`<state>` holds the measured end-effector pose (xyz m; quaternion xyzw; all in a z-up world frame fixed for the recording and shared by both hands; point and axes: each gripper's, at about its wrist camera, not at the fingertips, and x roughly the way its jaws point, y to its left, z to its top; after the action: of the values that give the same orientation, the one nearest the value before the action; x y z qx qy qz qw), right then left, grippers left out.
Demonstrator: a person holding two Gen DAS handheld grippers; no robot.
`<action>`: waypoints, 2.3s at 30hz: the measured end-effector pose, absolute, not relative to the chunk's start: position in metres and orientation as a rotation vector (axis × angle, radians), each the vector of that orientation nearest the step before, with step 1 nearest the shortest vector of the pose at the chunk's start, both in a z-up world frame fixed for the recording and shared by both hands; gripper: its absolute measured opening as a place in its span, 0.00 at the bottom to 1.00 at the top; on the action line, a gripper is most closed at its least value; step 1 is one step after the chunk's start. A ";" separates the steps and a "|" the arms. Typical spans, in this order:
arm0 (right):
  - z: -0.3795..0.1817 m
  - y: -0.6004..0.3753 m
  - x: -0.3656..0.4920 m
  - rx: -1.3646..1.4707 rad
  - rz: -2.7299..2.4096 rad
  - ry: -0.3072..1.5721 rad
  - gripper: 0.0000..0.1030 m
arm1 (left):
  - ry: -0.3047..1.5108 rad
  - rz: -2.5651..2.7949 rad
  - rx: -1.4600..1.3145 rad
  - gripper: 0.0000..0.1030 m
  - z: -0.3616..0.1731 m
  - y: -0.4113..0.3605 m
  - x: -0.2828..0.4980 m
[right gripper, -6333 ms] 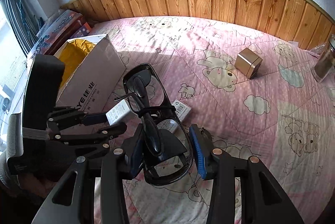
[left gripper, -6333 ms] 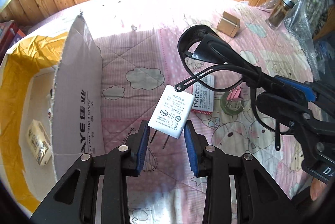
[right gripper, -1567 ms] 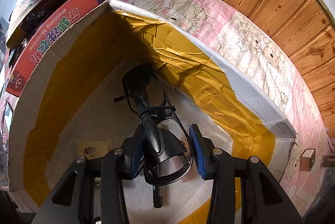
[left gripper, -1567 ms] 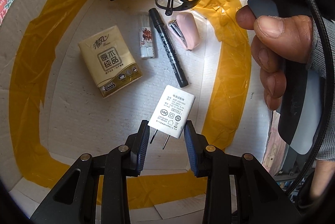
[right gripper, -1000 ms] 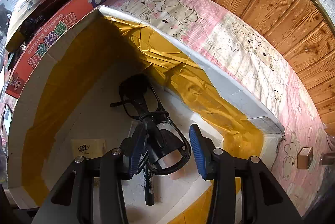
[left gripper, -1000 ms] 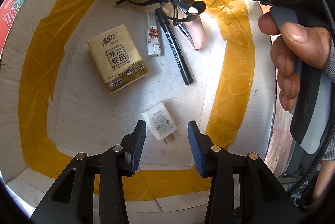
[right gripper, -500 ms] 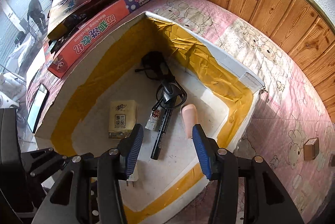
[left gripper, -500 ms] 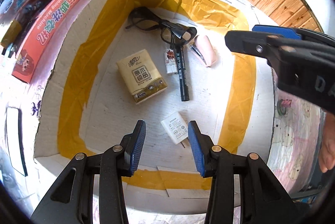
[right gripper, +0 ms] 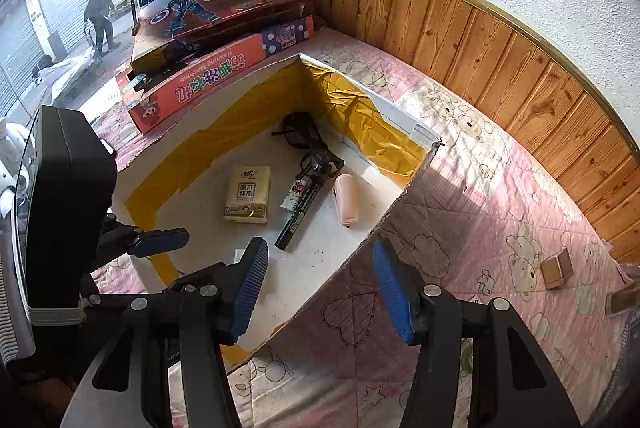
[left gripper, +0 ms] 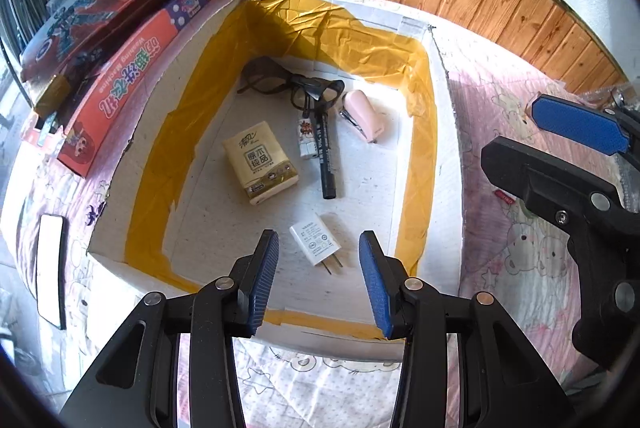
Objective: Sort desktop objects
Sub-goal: 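Move both tools back to the staples box and pink binder clips, then grasp the red-and-white staples box with the left tool while the right tool grasps the pink binder clips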
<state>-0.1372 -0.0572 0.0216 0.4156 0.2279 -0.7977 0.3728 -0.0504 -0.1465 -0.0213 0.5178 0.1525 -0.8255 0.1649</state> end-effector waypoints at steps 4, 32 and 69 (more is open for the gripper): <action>0.032 -0.038 -0.118 0.986 -2.079 0.517 0.55 | 0.410 -2.386 1.424 0.43 -0.009 -0.133 -0.045; -0.087 0.178 -0.220 1.541 -2.313 0.172 0.55 | 0.294 -2.738 1.664 0.46 -0.044 0.007 -0.135; -0.086 0.206 -0.273 1.465 -2.231 -0.042 0.34 | 0.700 -2.649 1.711 0.46 -0.126 -0.005 -0.235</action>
<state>-0.2728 0.2059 -0.0864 0.5336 -0.0152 -0.8125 0.2341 -0.2354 -0.0054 -0.1265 0.5293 0.2165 -0.8192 -0.0443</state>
